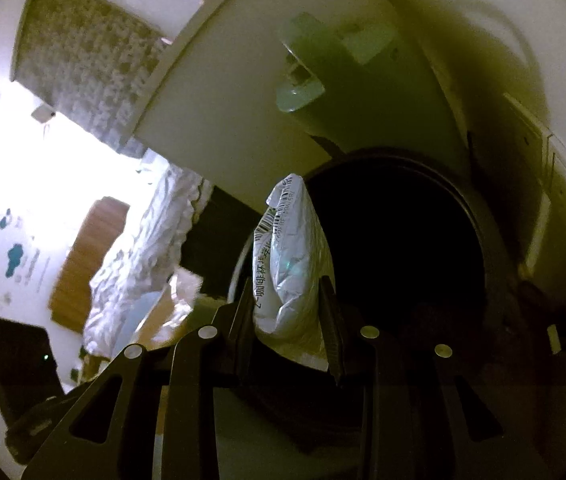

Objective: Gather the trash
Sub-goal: 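Carry the white bag to the black bin and release it with the right gripper, then grasp the red juice carton with the right gripper while the left grasps the green milk carton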

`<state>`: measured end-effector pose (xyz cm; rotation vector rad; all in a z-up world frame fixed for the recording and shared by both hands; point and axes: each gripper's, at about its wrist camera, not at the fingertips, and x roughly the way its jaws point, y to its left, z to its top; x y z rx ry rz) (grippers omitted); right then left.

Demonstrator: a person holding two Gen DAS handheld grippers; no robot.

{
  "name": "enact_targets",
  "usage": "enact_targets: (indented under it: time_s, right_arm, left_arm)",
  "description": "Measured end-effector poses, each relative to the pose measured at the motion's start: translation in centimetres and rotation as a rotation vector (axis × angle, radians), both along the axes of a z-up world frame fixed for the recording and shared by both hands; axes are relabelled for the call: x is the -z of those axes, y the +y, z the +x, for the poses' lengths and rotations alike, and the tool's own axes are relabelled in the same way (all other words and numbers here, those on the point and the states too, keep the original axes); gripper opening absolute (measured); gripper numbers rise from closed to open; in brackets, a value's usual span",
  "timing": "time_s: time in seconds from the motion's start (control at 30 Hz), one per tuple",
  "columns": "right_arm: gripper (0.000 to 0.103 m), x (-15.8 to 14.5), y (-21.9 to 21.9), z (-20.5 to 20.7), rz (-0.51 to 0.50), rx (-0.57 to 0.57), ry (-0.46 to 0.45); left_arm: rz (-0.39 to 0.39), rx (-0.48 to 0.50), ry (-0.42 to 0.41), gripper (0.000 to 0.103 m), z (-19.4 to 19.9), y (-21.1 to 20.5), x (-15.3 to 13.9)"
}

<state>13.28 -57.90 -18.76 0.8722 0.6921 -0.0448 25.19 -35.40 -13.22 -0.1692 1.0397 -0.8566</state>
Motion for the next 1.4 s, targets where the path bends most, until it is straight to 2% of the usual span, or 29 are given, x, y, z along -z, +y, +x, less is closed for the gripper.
enact_targets:
  time_s: [0.07,0.13,0.17,0.2,0.23,0.27,0.3,0.47,0.63,0.73,0.93,1.03,1.17,1.3,1.4]
  right_arm:
    - [0.031,0.4,-0.2,-0.1,0.006,0.004,0.010]
    - [0.037,0.3,-0.5,-0.3,0.030,0.010,0.002]
    - [0.040,0.2,-0.5,-0.5,0.035,0.013,-0.004]
    - [0.052,0.1,-0.6,-0.6,0.034,0.021,-0.009]
    - [0.064,0.0,-0.6,-0.8,0.031,0.036,-0.018]
    - [0.067,-0.4,-0.7,-0.8,0.032,0.042,-0.027]
    - [0.070,-0.6,-0.8,-0.8,0.031,0.044,-0.036]
    - [0.070,-1.3,0.4,-0.5,0.000,0.009,-0.049]
    - [0.070,-2.9,2.7,-0.6,-0.083,-0.051,-0.092]
    - [0.070,-3.7,4.8,-0.6,-0.121,-0.106,-0.121]
    - [0.070,-4.9,9.7,-0.1,-0.155,-0.243,-0.147]
    - [0.070,-6.0,13.0,0.5,-0.141,-0.323,-0.162]
    - [0.070,-8.1,18.2,2.4,-0.118,-0.434,-0.161]
    - [0.070,-9.8,24.2,6.0,-0.144,-0.525,-0.080]
    - [0.070,-9.8,27.4,8.7,-0.189,-0.551,-0.008]
  left_arm:
    - [0.027,-0.005,-0.004,0.036,0.1,-0.6,0.4]
    - [0.056,-0.005,-0.018,0.042,-0.1,-0.8,0.4]
    - [0.067,-0.008,-0.025,0.058,-0.1,-0.9,0.4]
    - [0.074,-0.015,-0.033,0.072,-0.3,-0.6,0.2]
    - [0.072,-0.022,-0.044,0.076,-0.6,-0.3,0.1]
    - [0.063,-0.025,-0.057,0.077,-0.9,0.0,-0.3]
    - [0.061,-0.024,-0.064,0.077,-1.2,0.3,-0.6]
    - [0.042,-0.038,-0.104,0.077,-3.4,2.3,-2.6]
    - [0.037,-0.062,-0.155,0.077,-6.5,6.0,-4.3]
    - [0.035,-0.115,-0.162,0.077,-8.2,9.8,-4.9]
    - [0.065,-0.302,-0.182,0.077,-10.2,19.8,-5.2]
    - [0.071,-0.415,-0.160,0.077,-9.5,25.3,-4.9]
    - [0.063,-0.581,-0.124,0.077,-6.4,31.9,-5.0]
    - [0.112,-0.634,-0.110,0.077,-1.6,34.1,-4.7]
    - [0.161,-0.641,-0.082,0.077,1.8,34.7,-3.5]
